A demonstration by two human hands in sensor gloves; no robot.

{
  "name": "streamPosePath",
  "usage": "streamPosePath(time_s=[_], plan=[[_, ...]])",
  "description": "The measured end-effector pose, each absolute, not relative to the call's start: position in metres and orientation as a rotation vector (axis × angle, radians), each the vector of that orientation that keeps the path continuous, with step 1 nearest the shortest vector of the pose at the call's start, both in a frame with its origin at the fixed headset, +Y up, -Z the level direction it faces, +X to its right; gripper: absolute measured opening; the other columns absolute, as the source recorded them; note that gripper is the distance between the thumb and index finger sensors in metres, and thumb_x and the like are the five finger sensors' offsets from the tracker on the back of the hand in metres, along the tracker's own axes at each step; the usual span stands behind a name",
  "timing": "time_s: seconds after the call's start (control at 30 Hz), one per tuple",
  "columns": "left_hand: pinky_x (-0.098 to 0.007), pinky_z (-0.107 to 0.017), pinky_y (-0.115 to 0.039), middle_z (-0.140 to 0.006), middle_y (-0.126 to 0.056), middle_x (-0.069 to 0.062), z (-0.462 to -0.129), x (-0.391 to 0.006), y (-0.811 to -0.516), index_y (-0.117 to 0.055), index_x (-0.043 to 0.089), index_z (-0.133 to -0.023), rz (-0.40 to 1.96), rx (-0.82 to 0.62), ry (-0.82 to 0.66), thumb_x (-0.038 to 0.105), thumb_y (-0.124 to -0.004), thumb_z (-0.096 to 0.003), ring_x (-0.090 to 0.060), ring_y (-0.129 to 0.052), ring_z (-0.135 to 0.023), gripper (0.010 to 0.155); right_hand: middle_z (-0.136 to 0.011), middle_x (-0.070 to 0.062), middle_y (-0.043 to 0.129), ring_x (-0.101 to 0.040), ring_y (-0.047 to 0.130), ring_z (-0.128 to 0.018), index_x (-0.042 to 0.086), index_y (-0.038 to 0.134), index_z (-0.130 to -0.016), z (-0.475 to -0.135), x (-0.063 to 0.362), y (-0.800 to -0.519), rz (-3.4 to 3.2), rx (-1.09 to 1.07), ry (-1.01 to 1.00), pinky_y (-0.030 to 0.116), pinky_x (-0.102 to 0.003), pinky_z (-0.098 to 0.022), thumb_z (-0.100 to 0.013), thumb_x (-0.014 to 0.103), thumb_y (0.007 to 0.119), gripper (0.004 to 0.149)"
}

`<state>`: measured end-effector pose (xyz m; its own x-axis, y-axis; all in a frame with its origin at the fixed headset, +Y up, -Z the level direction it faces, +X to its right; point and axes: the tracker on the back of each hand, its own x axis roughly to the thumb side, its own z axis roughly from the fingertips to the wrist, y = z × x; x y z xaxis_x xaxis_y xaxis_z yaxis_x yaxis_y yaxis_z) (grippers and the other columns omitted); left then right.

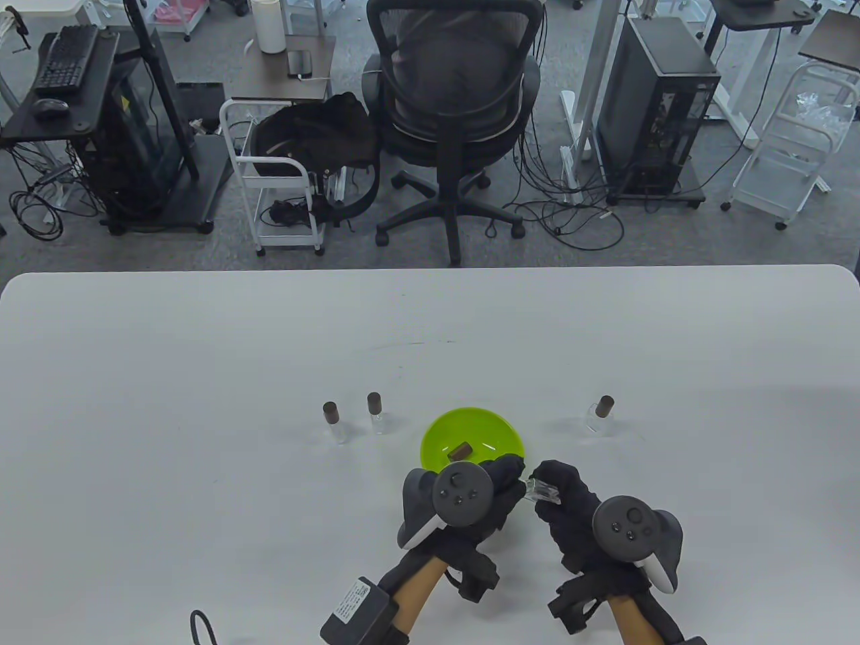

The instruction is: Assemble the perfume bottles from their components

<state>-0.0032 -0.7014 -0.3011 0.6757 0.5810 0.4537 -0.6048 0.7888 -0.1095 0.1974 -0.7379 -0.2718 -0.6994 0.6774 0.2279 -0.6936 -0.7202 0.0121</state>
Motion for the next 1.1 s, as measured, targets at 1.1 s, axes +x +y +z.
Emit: streamPosePath(time_s=[1.1], plan=[[-0.035,-0.046,-0.087,-0.067,-0.105,-0.005,-0.3075,-0.0081,-0.7047,-0.085,0.007,-0.086,0.693,-0.109,-0.358,0.049,-0.063,-0.0595,-0.025,-0.108,-0.051,0.054,-0.104,-0.011,0.072,-0.03,0.093,-0.091,0.018,0.049,-0.104,-0.2694,0.1958,-0.7296,2.345,0.286,-0.111,0.088,-0.04,-0.064,-0.052,0.023,0.073,0.057]])
